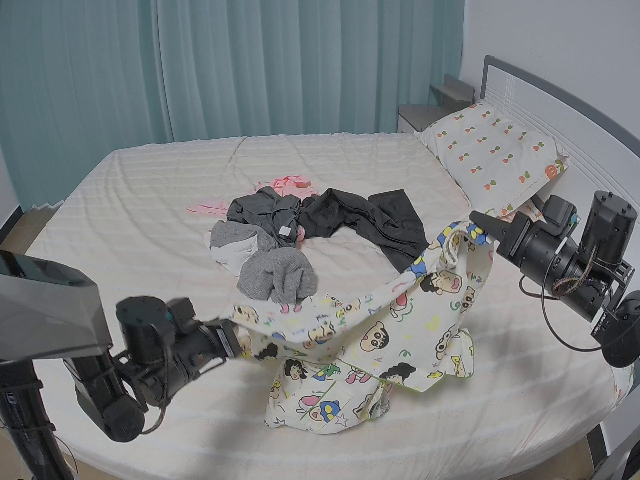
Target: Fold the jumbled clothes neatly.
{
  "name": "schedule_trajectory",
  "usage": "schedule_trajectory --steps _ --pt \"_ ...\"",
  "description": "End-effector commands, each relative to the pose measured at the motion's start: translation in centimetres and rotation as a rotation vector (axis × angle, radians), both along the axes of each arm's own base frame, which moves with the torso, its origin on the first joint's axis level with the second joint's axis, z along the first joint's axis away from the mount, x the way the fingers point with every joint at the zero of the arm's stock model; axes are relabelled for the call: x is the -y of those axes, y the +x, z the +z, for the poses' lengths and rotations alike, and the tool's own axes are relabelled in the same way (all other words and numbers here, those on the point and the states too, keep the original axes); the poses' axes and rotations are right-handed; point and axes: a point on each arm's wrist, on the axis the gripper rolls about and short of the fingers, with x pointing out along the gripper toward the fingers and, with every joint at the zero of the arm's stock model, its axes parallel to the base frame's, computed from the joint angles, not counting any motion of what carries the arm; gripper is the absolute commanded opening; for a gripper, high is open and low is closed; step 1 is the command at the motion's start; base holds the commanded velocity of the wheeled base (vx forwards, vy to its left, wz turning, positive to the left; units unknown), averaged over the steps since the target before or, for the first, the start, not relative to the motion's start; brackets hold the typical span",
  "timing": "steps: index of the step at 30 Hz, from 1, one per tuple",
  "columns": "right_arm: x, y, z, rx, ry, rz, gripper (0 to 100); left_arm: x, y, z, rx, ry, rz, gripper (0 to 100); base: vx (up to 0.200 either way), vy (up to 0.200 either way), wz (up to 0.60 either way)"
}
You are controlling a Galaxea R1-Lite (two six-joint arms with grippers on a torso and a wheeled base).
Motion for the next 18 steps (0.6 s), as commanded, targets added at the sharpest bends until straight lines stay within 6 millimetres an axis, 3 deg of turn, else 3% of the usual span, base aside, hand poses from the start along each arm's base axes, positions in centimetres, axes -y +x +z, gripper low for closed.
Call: schedule_trajectory --steps 1,6,11,15,17,18 --pt "-0.1 2.2 3.3 0.135 0.032 -0.037 0 -1.4 1.3 6.6 0.261 -0.093 0.142 0 0.000 0.000 0.00" --pt "0.0 4.1 7.0 0.267 0.076 -0.099 0 -0.9 1.5 10.3 0.345 -0.132 0.164 0 0.000 0.000 0.00" --pt "0.0 3.1 11.0 0.370 0.116 -0.104 0 0.4 0.8 13.0 0.402 -0.170 0.119 0 0.000 0.000 0.00" --pt "0.5 1.8 12.0 0.389 0.115 -0.107 0 0.1 -0.5 15.3 0.464 -0.205 0.119 0 0.000 0.000 0.00" --pt "0.7 1.3 11.6 0.374 0.108 -0.104 0 0.0 -1.1 16.1 0.484 -0.217 0.120 0 0.000 0.000 0.00" --pt "0.7 1.1 10.3 0.335 0.087 -0.098 0 -0.2 -1.6 16.7 0.501 -0.226 0.117 0 0.000 0.000 0.00"
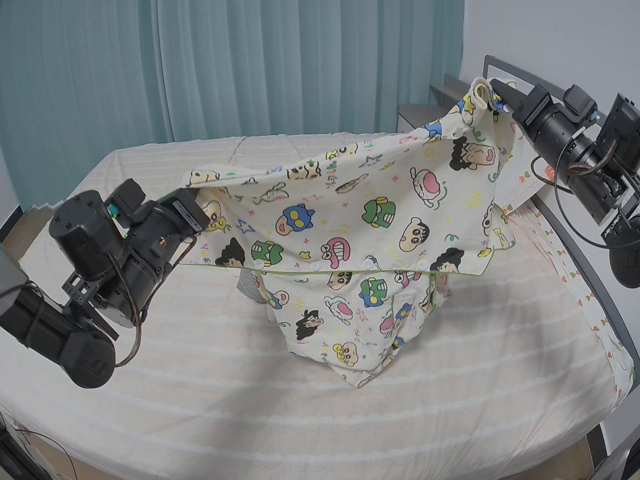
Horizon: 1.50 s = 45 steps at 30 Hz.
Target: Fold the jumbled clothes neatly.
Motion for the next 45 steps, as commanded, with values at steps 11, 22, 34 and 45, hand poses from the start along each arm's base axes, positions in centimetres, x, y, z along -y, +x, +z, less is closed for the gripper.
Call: schedule_trajectory --steps 11,22,34,45 --pt "0.6 -4.3 -3.9 -0.101 -0.039 0.030 0 -0.1 -7.2 0.5 -0.029 -0.004 -0.077 0 0.000 0.000 0.00" --pt "-1.4 -4.3 -9.0 -0.216 -0.083 0.107 0 -0.5 -7.9 -1.9 -0.124 0.000 -0.084 0 -0.055 0.000 0.00" --pt "-2.0 -5.4 -11.3 -0.184 -0.076 0.142 0 -0.3 -7.5 -3.2 -0.201 -0.070 -0.106 0 -0.200 0.000 0.00" --pt "-2.6 -6.7 -9.8 -0.096 -0.044 0.179 0 -0.4 -7.7 -3.0 -0.183 -0.076 -0.106 0 0.000 0.000 0.00"
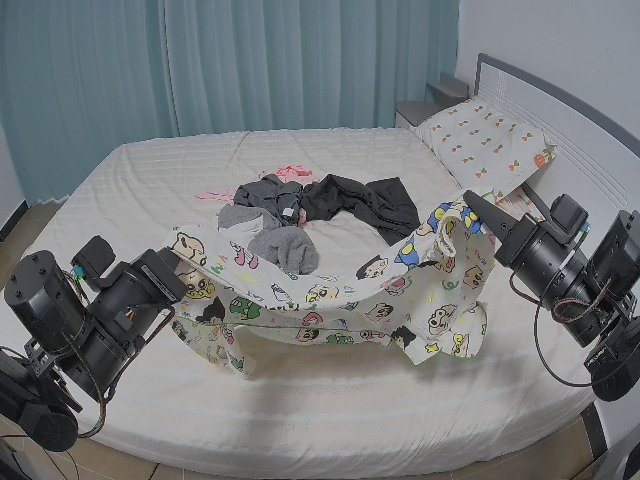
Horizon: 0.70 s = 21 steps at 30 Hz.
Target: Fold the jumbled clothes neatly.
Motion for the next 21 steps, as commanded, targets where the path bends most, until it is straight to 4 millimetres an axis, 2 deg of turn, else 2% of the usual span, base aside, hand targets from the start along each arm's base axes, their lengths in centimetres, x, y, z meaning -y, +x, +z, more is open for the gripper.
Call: schedule_trajectory --steps 1,4,9,21 --pt "0.12 -0.82 0.98 0.038 0.023 0.005 0 0.01 0.03 -0.05 0.000 0.000 0.000 0 0.000 0.000 0.00" --pt "0.14 -0.85 1.04 0.040 0.025 0.004 0 -0.13 -0.07 0.16 0.008 -0.003 0.003 0 0.000 0.000 0.00" --pt "-0.15 -0.38 0.40 0.019 0.013 0.004 0 -0.20 0.03 0.09 0.006 0.000 0.008 0 0.000 0.200 0.00" --pt "-0.25 -0.29 0.25 0.017 0.011 0.005 0 -0.85 0.33 0.21 0.015 0.010 0.042 0 0.000 0.200 0.00"
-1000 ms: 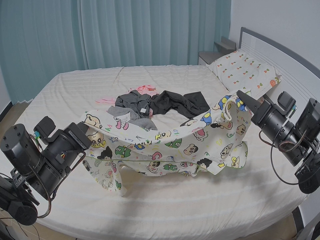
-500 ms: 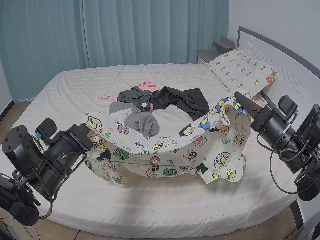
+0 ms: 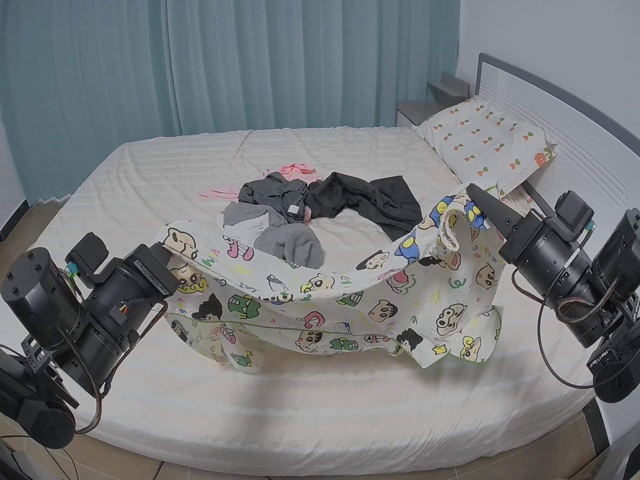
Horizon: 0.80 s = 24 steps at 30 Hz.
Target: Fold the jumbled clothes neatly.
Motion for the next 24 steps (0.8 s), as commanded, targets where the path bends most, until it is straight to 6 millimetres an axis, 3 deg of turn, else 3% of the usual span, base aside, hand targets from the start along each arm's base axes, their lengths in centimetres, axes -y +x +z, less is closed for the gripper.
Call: schedule_trajectory --steps 1,24 --pt "-0.11 0.14 -0.23 -0.006 -0.006 0.001 0 -0.22 0.11 0.02 0.004 0.013 0.013 0 0.000 0.200 0.00" --pt "-0.39 0.52 -0.65 -0.004 -0.010 0.001 0 -0.30 0.09 0.08 0.008 0.016 0.016 0 0.000 0.200 0.00"
